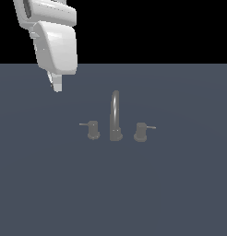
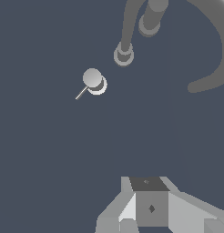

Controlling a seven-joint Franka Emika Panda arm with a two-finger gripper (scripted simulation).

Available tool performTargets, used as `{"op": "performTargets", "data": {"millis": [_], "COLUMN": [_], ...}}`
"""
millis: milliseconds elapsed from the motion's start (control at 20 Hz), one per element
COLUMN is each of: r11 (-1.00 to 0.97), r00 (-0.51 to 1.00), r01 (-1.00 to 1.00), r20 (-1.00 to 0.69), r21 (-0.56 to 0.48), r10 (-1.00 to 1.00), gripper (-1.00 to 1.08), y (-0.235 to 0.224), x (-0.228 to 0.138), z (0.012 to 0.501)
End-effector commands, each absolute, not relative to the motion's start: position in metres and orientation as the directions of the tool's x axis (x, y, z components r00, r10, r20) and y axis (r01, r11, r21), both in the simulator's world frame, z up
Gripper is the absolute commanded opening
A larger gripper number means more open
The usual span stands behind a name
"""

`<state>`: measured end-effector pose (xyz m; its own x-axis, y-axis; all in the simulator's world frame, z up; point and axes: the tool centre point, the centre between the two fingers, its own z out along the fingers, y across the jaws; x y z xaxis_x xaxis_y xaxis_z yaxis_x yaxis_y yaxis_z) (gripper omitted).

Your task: Turn on the faucet by rotating a designated handle.

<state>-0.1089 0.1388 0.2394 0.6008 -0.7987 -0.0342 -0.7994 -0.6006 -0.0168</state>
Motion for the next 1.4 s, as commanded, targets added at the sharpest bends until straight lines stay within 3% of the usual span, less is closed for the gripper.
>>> {"op": "performTargets", "data": {"millis": [0, 1350], "r11": [-0.565, -0.097], "r00": [0.565, 0.097], "r01": [-0.825, -0.995], "r20": [-0.034, -0.006], "r21": [-0.017, -0.002], "r10": [-0.824, -0.995], "gripper": [-1.00, -1.00], "y": [0.141, 0.129], "x": [-0.099, 0.013], "z": [0.229, 0.105]}}
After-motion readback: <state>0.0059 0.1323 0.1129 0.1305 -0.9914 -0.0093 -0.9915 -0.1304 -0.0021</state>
